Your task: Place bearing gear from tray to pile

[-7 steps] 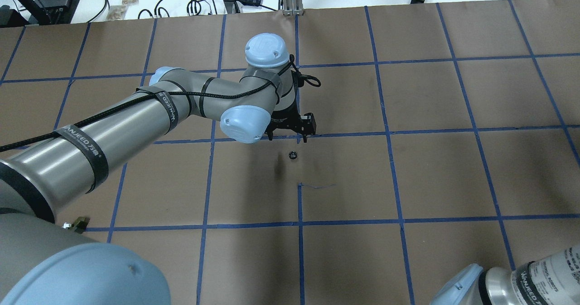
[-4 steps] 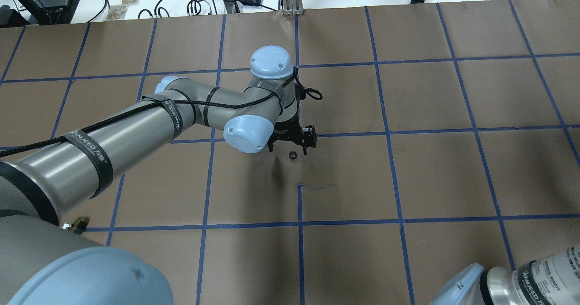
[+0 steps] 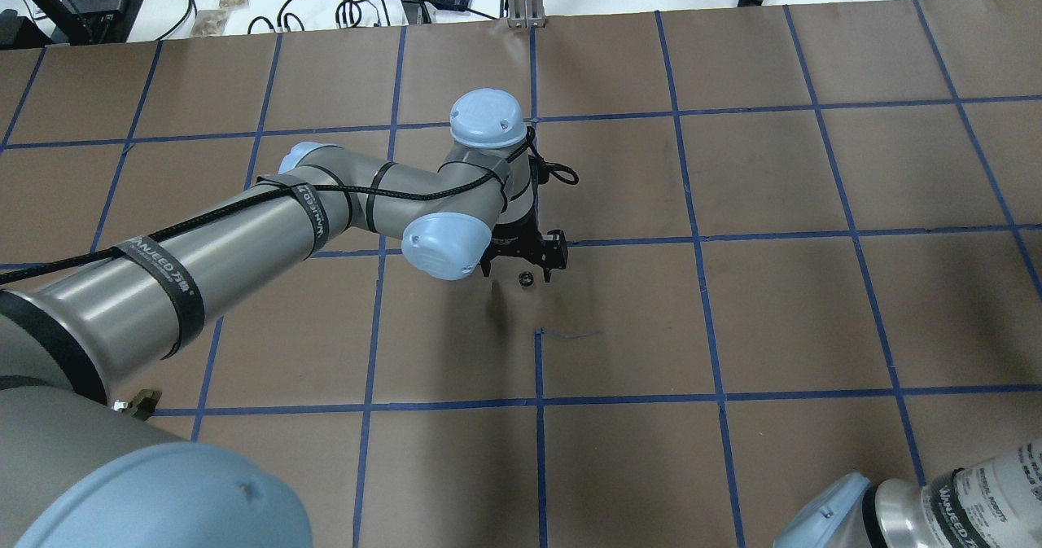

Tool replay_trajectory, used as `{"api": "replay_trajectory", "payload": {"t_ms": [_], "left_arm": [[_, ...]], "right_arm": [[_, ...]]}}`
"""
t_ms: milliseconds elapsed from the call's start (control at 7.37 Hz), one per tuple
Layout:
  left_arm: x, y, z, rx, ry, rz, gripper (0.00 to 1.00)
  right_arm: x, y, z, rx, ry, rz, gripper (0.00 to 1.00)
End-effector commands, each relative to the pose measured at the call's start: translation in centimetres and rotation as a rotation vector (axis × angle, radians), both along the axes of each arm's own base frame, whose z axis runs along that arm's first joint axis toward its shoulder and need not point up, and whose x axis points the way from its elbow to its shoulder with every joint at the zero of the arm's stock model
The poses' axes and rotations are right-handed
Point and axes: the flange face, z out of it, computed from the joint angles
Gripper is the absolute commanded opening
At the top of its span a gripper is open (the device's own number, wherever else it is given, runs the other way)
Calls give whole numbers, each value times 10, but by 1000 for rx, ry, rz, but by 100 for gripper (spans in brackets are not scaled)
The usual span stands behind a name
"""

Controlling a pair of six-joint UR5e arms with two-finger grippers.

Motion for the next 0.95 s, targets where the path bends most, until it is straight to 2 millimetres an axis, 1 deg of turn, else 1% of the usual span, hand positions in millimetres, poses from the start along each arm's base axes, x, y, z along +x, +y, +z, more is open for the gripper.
{"api": "replay_trajectory", "payload": {"t_ms": [0,136,271,407,543,678,814], "left_arm": [[0,0,-8,17,-5,17,87],[-1,-1,-11,18,-4,18,84],[-1,-2,-13,18,-4,18,84],[-1,-1,-13,19,-5,18,76],[-1,-1,-13,20,-3,17,60],[0,2,-16,36,-11,17,17],[-1,4,-17,40,-12,9,0]], "right_arm": [[4,3,-5,6,-5,3,45],[4,3,-5,10,-12,6,26],[5,3,-5,11,-13,6,18],[5,3,-4,10,-13,3,15],[6,-1,16,-8,9,-8,14],[26,-3,62,-33,26,-69,14],[73,-16,116,-34,14,-141,15]]}}
